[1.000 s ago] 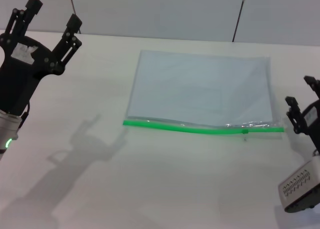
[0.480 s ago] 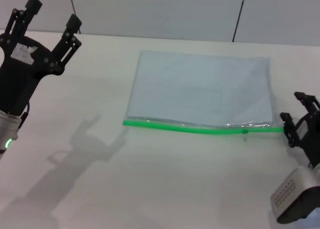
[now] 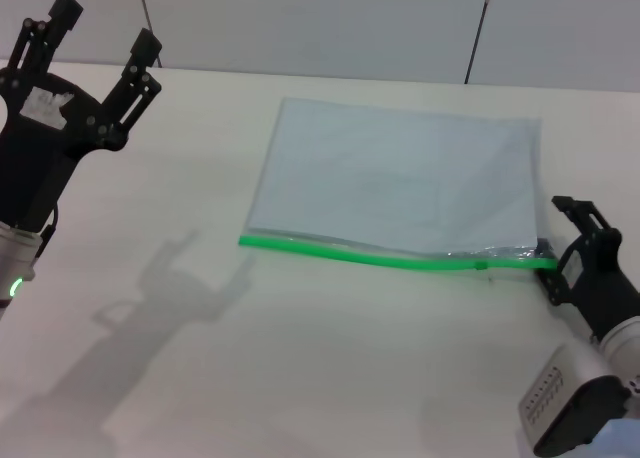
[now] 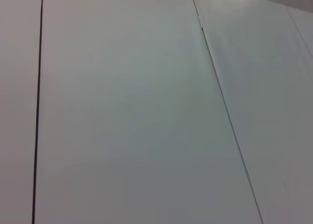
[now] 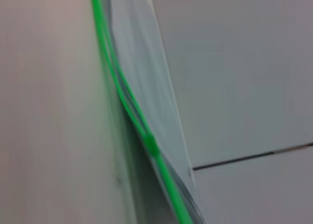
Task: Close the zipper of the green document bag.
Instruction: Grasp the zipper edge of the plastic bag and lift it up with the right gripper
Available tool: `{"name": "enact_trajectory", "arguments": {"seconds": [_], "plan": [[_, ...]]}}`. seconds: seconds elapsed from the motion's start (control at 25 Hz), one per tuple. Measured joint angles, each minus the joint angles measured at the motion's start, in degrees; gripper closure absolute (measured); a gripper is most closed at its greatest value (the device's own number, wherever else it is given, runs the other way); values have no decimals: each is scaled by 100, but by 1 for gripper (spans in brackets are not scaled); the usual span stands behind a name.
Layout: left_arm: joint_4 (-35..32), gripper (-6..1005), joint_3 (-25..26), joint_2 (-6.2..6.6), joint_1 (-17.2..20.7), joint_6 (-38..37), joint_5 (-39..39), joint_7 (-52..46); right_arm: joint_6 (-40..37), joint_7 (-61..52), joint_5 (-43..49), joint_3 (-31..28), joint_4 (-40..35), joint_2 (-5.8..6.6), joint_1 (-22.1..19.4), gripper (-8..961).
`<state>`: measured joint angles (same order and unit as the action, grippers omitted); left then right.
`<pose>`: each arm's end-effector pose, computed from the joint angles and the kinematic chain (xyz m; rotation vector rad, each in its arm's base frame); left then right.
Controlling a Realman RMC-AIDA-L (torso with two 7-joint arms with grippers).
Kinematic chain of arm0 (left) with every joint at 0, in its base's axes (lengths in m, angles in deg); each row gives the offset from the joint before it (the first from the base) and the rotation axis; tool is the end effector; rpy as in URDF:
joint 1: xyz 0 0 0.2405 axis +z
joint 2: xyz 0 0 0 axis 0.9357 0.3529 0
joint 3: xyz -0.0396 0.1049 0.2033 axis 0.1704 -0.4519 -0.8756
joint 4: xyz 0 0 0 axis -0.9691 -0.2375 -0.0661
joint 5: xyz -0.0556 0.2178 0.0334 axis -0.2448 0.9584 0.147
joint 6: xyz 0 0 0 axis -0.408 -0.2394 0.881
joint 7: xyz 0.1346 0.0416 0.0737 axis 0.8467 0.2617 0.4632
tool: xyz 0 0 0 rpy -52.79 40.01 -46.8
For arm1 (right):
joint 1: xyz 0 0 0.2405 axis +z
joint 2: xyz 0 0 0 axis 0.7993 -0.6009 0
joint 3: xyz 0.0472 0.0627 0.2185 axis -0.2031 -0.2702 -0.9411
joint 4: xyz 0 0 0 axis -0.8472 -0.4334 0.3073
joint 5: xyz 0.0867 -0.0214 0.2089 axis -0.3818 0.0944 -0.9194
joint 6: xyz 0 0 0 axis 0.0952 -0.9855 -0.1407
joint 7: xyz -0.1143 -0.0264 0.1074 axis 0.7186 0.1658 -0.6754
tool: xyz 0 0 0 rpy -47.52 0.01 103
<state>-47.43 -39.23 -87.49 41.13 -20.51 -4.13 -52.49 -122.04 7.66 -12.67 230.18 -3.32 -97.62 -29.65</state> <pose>-0.2582 0.3023 0.0274 -1.6431 -0.0528 -1.1428 0.3057 0.3101 -0.0996 -1.8497 -0.5463 -0.4185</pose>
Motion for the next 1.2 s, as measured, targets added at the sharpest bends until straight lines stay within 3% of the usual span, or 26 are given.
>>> {"name": "enact_trajectory", "arguments": {"seconds": [0.6, 0.92, 1.12, 1.2], "plan": [[0, 171, 0, 0, -13, 39, 0, -15, 341, 21, 312, -2, -259, 4, 238, 286], [0, 171, 0, 0, -27, 74, 0, -33, 514, 26, 302, -2, -327, 5, 304, 488], [0, 171, 0, 0, -27, 74, 0, -36, 474, 27, 309, -2, -402, 4, 305, 746], [0, 171, 0, 0, -27, 74, 0, -37, 448, 28, 311, -2, -452, 5, 305, 781]]}}
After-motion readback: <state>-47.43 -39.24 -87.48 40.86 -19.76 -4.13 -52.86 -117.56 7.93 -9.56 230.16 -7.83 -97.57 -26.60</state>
